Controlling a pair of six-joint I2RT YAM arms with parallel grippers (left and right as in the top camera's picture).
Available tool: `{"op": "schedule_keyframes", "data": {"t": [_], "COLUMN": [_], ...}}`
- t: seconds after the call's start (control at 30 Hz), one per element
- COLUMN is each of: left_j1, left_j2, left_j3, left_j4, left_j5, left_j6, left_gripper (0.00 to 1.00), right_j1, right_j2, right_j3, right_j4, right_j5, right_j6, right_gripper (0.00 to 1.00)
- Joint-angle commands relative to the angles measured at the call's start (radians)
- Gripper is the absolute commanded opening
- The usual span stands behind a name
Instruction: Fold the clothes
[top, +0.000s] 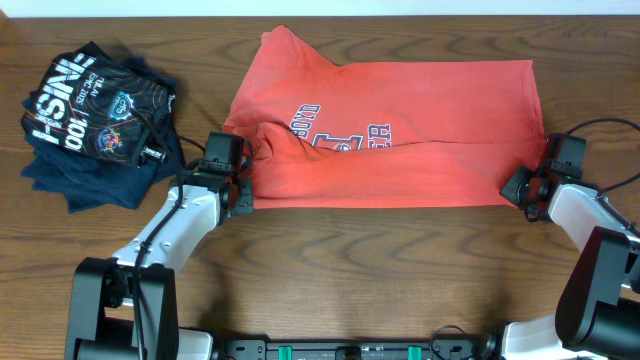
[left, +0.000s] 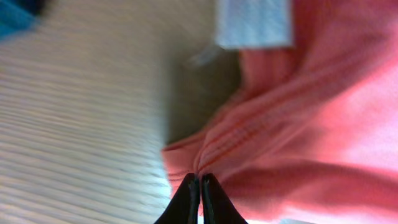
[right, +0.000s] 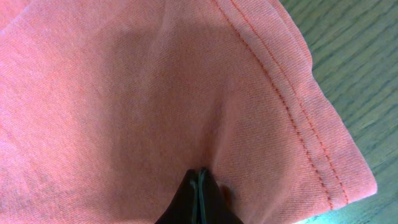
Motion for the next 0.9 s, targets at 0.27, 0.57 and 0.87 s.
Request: {"op": "schedule_keyframes", "data": {"t": [0.27,0.57,0.87], "left_j1": [0.051,0.051,0.051], "left_j2": [-0.007,-0.016,-0.029], "left_j3": [0.002,0.002,-0.001], "left_j4": [0.013,-0.086,-0.107], "left_j5": [-0.144,0.117,0.180], "left_j6": [0.005,0.006,0.005], "left_gripper": [0.06,0.16,0.49], "right_j1": [-0.013,-0.013,-0.013], "right_j2": [0.021,0.021,0.021], "right_j3": [-0.034,-0.034,-0.034], "right_j4": [-0.024,-0.026,-0.030], "right_j5": [0.051,0.051,0.051], "right_j6": [-0.011,-0.011,-0.011], "right_gripper": [0.01,0.01,0.01]}}
